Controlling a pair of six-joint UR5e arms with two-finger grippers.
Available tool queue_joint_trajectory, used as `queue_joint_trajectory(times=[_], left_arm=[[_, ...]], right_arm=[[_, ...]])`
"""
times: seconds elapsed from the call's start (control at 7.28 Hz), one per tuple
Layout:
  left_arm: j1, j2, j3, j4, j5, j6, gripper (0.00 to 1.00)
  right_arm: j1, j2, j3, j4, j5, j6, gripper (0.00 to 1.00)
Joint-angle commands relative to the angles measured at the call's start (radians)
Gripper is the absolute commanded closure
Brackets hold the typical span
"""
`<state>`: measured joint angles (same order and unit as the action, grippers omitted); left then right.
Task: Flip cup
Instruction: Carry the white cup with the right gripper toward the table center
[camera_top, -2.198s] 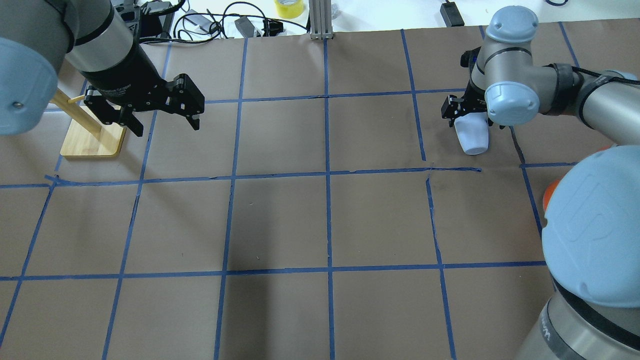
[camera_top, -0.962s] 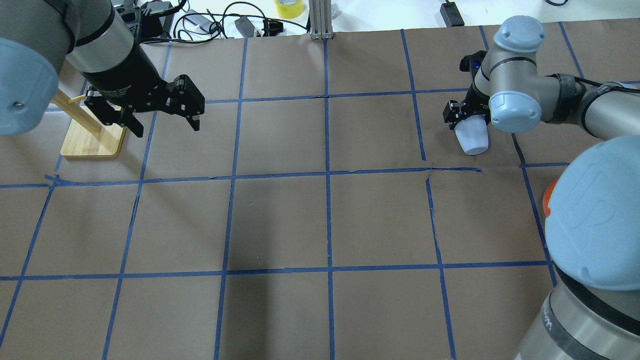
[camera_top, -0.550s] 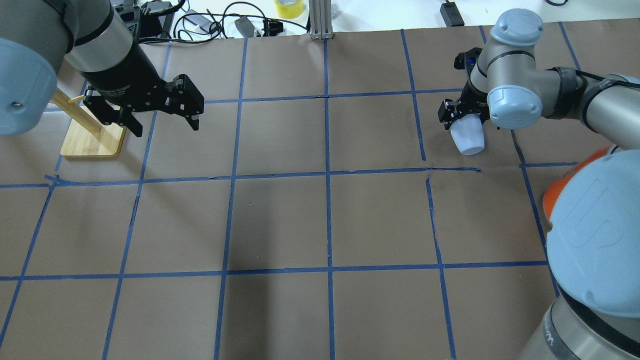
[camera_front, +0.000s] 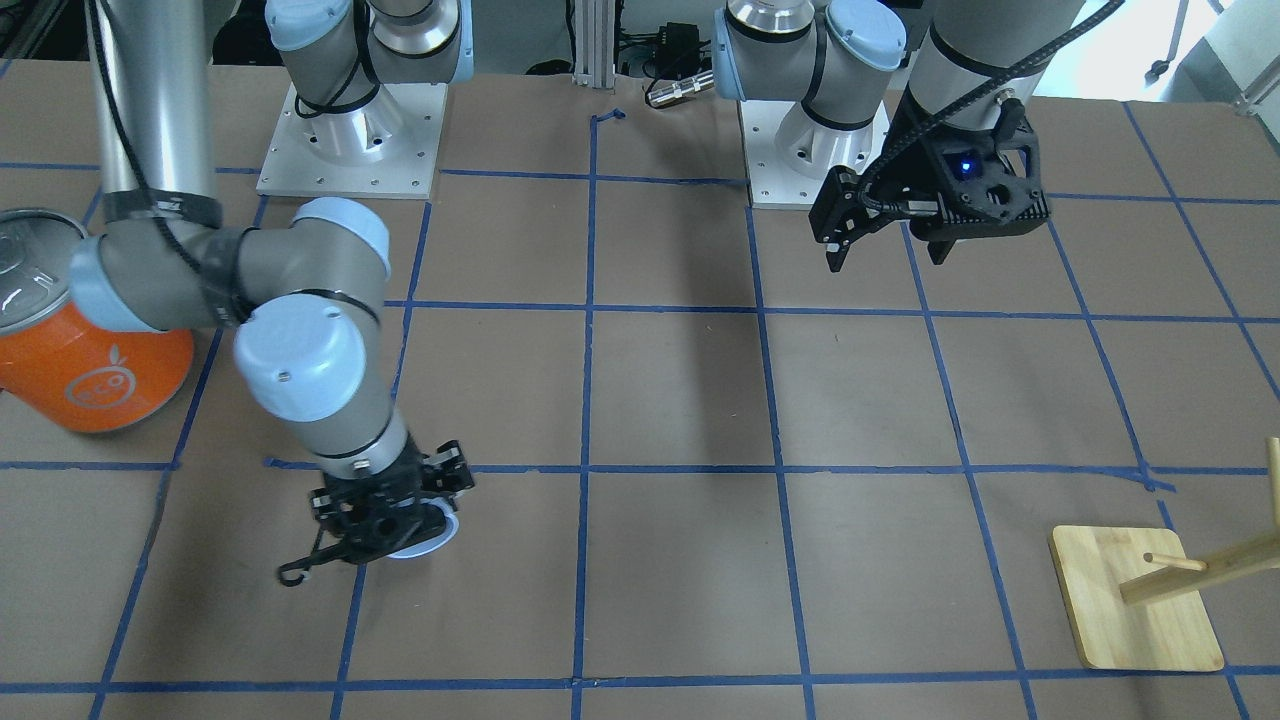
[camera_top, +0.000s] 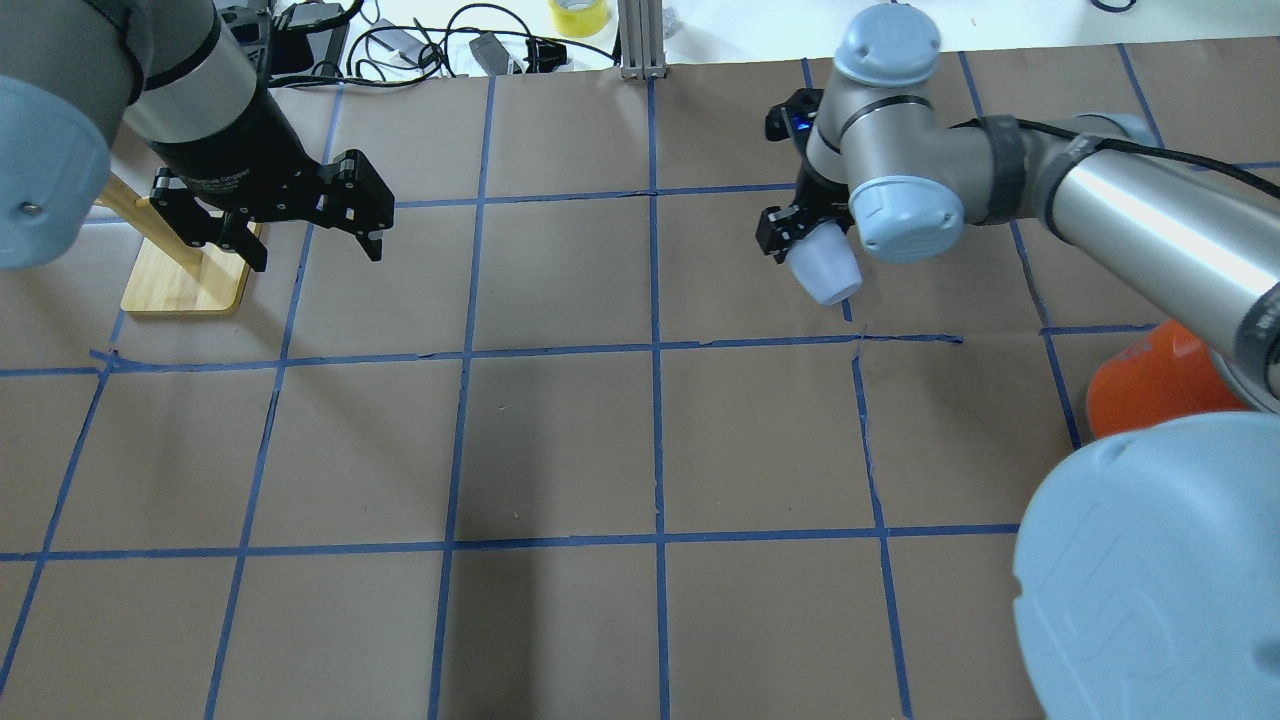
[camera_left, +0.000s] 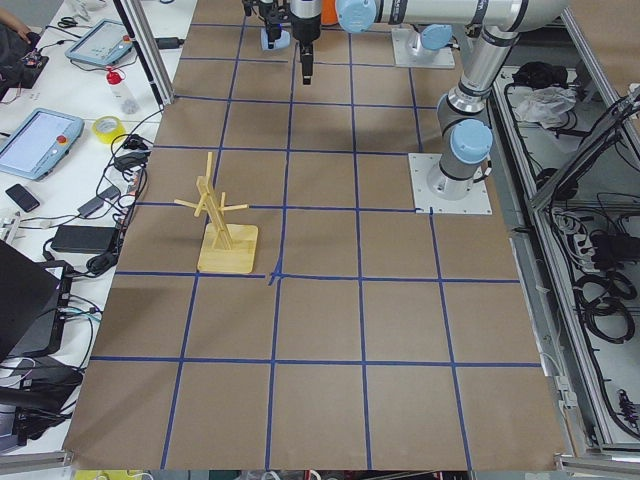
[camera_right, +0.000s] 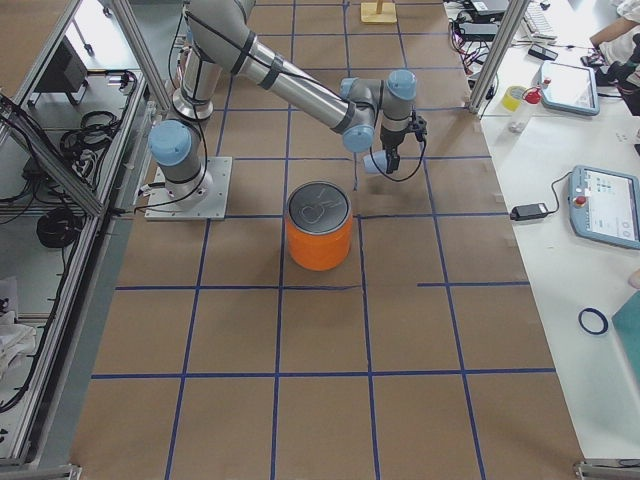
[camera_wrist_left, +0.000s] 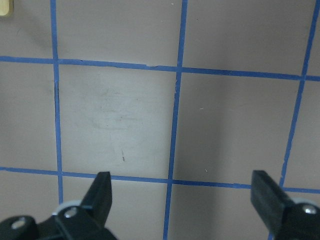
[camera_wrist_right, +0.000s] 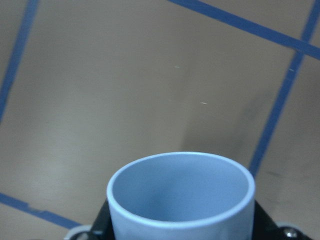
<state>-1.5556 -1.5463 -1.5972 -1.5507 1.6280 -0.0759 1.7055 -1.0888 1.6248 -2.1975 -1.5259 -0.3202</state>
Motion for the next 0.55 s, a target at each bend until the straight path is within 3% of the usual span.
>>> queue_joint_trajectory(times=[0.0, 0.41], left_arm=[[0.040, -0.008, 0.017, 0.000, 0.015, 0.055, 0.00], [0.101, 0.002, 0.017, 0.000, 0.010, 0.081, 0.00]], right_arm=[[0.176, 0.012, -0.026, -0.007, 0.047, -0.104, 1.00], [0.271, 0.046, -0.069, -0.013, 0.046, -0.351, 1.00]])
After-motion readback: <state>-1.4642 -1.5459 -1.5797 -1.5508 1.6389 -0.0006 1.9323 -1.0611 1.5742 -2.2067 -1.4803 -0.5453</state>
